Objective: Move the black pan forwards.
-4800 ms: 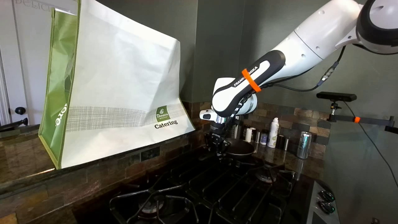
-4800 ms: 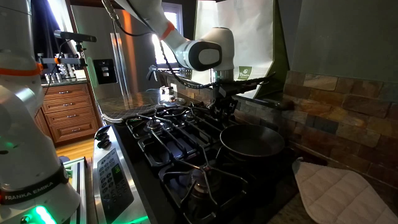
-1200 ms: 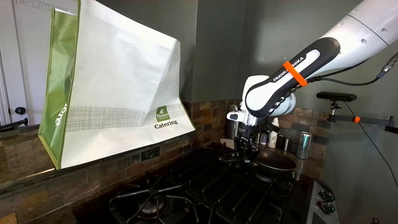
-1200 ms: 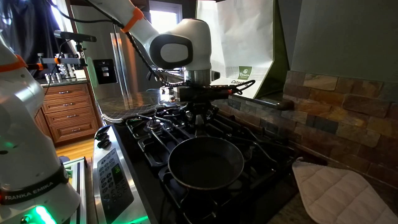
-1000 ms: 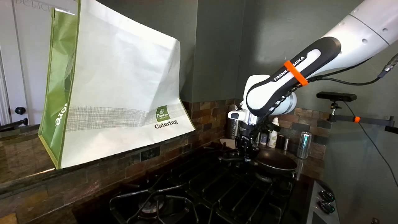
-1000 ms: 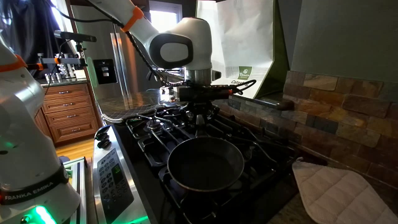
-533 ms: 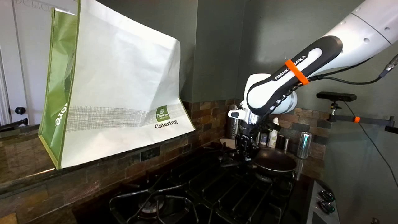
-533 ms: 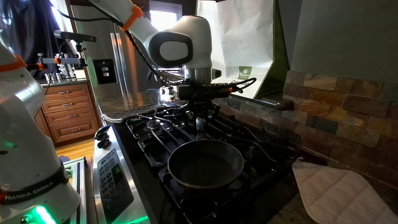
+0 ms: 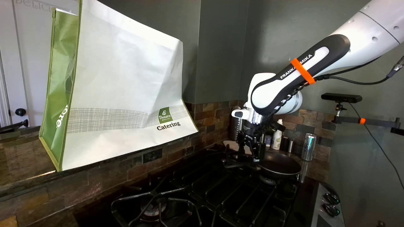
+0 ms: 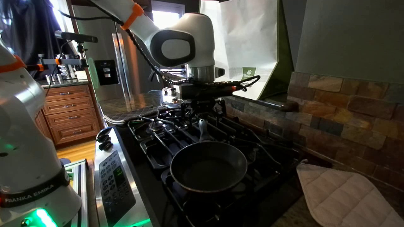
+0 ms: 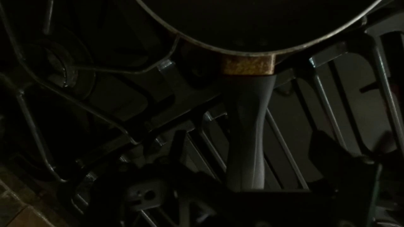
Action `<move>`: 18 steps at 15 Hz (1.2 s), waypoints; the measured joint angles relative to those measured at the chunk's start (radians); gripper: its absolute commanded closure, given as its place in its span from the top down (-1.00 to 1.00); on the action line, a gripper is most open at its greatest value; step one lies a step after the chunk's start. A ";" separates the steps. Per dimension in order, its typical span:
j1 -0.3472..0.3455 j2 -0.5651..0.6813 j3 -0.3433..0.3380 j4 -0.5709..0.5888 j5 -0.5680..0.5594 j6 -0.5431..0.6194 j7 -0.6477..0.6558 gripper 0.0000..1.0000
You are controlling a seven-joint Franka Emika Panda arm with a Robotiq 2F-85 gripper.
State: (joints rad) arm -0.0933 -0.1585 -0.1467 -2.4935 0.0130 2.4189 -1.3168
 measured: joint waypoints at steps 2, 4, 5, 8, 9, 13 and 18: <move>0.000 -0.010 0.000 0.000 0.000 0.000 0.001 0.99; -0.002 -0.024 -0.001 -0.001 -0.004 0.000 0.010 1.00; -0.003 -0.033 -0.003 -0.002 -0.008 -0.001 0.020 1.00; -0.016 -0.076 -0.009 -0.008 -0.033 -0.064 0.083 1.00; -0.022 -0.095 -0.014 -0.012 -0.039 -0.092 0.101 1.00; -0.050 -0.183 -0.042 -0.047 -0.076 -0.186 0.133 1.00; -0.101 -0.271 -0.074 -0.093 -0.193 -0.190 0.152 1.00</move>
State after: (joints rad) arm -0.1944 -0.4296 -0.2211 -2.5869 -0.1803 2.2293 -1.1647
